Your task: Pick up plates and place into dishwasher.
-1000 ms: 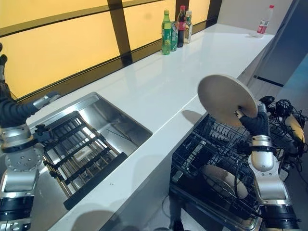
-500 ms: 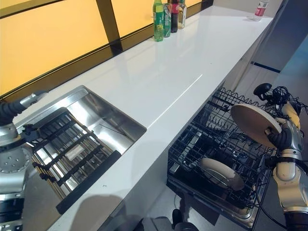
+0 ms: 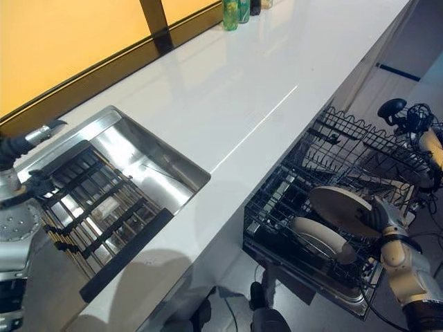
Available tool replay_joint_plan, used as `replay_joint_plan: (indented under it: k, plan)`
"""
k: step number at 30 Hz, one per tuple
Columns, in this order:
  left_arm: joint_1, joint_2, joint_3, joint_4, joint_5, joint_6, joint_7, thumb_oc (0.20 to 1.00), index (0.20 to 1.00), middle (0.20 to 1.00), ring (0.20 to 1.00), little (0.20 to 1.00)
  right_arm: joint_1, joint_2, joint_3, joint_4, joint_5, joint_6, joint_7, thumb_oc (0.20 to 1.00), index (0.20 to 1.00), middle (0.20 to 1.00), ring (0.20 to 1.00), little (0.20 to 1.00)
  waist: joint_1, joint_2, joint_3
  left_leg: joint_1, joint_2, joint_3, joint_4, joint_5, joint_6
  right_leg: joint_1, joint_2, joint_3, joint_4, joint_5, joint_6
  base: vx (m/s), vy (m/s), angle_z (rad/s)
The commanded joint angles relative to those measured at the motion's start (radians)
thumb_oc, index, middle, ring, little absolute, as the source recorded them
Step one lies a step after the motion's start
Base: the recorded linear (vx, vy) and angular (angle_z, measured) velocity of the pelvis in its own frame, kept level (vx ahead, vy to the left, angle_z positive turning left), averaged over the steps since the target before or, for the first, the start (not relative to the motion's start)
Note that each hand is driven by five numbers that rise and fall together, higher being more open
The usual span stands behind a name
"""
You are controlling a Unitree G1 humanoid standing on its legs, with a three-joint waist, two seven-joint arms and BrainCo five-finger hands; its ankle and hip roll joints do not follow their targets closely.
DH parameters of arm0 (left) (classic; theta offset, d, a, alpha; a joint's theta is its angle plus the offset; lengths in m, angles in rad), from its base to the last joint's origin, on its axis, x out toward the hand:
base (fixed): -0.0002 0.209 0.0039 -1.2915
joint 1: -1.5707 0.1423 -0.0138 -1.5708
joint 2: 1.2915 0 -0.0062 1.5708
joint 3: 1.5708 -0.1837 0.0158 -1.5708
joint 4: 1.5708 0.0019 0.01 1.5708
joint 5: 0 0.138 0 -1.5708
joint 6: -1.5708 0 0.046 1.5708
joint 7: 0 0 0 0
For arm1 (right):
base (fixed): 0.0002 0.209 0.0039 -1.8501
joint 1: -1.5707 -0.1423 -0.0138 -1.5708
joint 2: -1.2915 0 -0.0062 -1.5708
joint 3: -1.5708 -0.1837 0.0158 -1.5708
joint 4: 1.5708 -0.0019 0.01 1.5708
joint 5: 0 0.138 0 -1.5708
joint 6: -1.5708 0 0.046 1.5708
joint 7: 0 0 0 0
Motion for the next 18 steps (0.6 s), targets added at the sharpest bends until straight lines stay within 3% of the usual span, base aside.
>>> replay_joint_plan:
  k: [1, 8, 18]
  plan:
    - [-0.086, 0.064, -0.078, 0.061, 0.035, -0.007, 0.077, 1.0, 1.0, 1.0, 1.0, 1.0, -0.144, -0.106, 0.042, 0.06, -0.009, 0.023, -0.206, 0.2, 0.2, 0.2, 0.2, 0.2, 0.006, 0.005, -0.026, -0.182, 0.011, -0.074, 0.072, 0.06, -0.006, -0.024, -0.094, -0.007, 0.266, -0.261, 0.073, -0.13, 0.079, 0.0]
    - [-0.114, 0.063, -0.114, 0.063, 0.055, 0.001, 0.139, 1.0, 1.0, 1.0, 1.0, 1.0, -0.259, -0.134, 0.091, 0.124, -0.02, 0.08, -0.396, 0.2, 0.2, 0.2, 0.2, 0.2, 0.003, 0.045, 0.023, -0.225, -0.013, -0.073, 0.079, 0.07, 0.004, -0.072, -0.106, 0.001, 0.29, -0.264, 0.067, -0.06, 0.06, 0.0]
    - [-0.13, 0.09, -0.114, 0.081, 0.03, 0.015, 0.157, 1.0, 1.0, 1.0, 1.0, 1.0, -0.307, -0.18, 0.093, 0.122, 0.009, 0.045, -0.405, 0.2, 0.2, 0.2, 0.2, 0.2, 0.004, 0.043, 0.025, -0.235, -0.023, -0.07, 0.088, 0.066, 0.012, -0.088, -0.103, -0.002, 0.299, -0.268, 0.057, 0.0, -0.003, 0.0]
